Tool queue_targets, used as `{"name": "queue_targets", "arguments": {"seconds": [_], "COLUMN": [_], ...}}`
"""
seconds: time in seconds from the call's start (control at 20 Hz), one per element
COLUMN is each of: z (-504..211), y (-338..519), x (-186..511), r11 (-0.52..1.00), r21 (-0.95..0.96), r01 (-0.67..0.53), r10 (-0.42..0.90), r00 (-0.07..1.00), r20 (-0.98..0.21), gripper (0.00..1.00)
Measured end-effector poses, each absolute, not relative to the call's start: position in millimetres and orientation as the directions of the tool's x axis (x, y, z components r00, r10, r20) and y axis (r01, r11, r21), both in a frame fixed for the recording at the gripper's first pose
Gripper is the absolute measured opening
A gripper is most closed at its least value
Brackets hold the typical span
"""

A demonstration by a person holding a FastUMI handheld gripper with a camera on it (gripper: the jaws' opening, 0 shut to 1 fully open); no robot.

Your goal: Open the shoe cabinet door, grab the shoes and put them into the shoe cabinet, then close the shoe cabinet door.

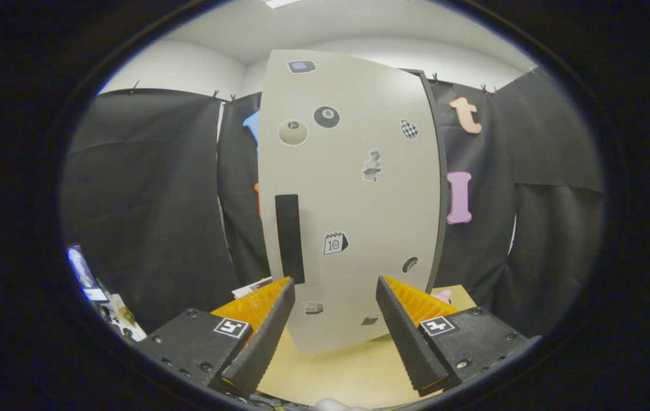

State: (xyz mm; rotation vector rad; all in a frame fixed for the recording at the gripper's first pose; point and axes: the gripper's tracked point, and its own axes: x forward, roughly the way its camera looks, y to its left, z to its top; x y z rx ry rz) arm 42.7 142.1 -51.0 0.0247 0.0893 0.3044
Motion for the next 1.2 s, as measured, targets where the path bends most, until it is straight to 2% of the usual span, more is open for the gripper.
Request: {"name": "queue_targets", "arguments": {"seconds": [0.75, 1.2], "z": [-51, -42], "y": [88, 56], "x": [-24, -69], "r11": [0.969, 0.993], "r21": [0.021, -0.013], "r01": [-0.245, -0.119], "r10": [0.246, 0.119], "r00": [0.967, 0.992], "r20": [-0.066, -0.037], "gripper": [0.94, 0.97]}}
